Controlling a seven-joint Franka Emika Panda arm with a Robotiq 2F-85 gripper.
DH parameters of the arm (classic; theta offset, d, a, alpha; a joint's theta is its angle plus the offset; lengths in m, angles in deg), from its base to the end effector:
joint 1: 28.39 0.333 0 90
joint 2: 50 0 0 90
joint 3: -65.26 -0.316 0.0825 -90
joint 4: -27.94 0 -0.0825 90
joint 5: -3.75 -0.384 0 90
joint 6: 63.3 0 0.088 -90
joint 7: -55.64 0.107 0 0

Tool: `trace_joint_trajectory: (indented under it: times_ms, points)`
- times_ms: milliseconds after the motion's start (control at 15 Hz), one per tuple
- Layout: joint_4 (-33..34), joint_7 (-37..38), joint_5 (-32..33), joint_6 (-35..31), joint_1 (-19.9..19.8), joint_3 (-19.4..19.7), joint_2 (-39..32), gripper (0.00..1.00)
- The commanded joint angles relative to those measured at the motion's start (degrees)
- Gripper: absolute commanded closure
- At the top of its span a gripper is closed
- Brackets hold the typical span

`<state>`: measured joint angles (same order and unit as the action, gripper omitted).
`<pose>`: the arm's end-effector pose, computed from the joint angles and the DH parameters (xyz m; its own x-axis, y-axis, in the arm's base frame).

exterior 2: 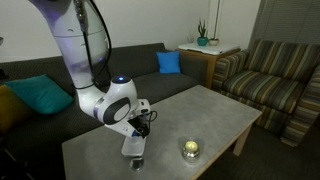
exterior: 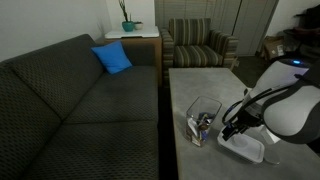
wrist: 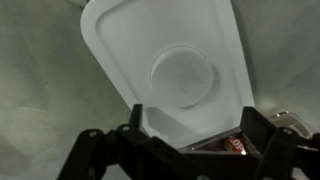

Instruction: Place the lid on the container then push the button

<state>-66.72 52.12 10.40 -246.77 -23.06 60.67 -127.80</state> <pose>0.5563 0.1095 -0.1363 0.9424 0.2661 0.2027 0.2813 -0.9583 -0.0501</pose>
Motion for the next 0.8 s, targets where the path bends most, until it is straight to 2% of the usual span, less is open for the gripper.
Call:
trace_joint_trajectory:
  times_ms: [0, 400, 733]
  points:
    - [-6.92, 0.19, -0.64, 1.86, -0.39, -0.35, 6.13, 0.0]
    - [-12.17, -0.61, -0.41, 5.72, -1.99, -2.14, 9.86, 0.0]
    - [-12.19, 3.93, -3.19, 4.89, 4.2, 4.43, 8.65, 0.0]
